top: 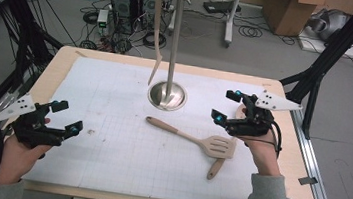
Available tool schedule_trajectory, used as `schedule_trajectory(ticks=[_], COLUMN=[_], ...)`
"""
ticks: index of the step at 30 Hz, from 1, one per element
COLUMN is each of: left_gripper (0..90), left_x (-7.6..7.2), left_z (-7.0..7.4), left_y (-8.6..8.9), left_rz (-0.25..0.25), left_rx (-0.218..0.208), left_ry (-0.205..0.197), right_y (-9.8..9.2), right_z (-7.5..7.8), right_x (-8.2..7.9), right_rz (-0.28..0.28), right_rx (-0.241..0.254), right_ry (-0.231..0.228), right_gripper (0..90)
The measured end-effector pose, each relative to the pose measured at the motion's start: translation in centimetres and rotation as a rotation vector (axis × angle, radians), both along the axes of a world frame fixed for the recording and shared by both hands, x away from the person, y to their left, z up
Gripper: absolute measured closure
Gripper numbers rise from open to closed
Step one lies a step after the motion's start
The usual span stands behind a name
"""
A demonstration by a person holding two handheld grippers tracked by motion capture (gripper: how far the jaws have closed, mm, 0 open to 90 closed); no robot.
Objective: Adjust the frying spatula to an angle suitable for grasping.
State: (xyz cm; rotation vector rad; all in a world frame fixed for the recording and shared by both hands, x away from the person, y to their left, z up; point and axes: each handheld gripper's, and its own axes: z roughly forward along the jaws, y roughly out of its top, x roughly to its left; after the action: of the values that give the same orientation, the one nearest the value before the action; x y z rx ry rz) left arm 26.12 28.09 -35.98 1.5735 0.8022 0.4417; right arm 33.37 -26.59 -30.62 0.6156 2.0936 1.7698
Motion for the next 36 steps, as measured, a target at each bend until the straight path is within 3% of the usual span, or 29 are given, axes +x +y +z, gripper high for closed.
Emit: schedule_trajectory(ticks=[10, 14, 27, 36], left_gripper=[3.9, 3.9, 3.9, 3.9], left_x=[0.6, 0.8, 0.9, 0.8], left_z=[-0.1, -0.2, -0.3, -0.4], left_y=[-0.8, -1.0, -1.2, -1.2], left_rz=[-0.016, -0.020, -0.024, -0.026], left_rx=[0.000, 0.003, 0.005, 0.009], left_ry=[0.004, 0.009, 0.015, 0.018], right_y=[-0.6, -0.2, 1.8, 3.4], right_z=[-1.8, -2.5, -5.1, -6.1], right_x=[-0.3, -0.1, 0.7, 1.3], right_rz=[-0.012, 0.003, 0.080, 0.109], right_rx=[-0.038, -0.077, -0.172, -0.252], right_ry=[0.039, 0.052, 0.087, 0.110], right_gripper=[14.1, 17.0, 52.7, 62.4])
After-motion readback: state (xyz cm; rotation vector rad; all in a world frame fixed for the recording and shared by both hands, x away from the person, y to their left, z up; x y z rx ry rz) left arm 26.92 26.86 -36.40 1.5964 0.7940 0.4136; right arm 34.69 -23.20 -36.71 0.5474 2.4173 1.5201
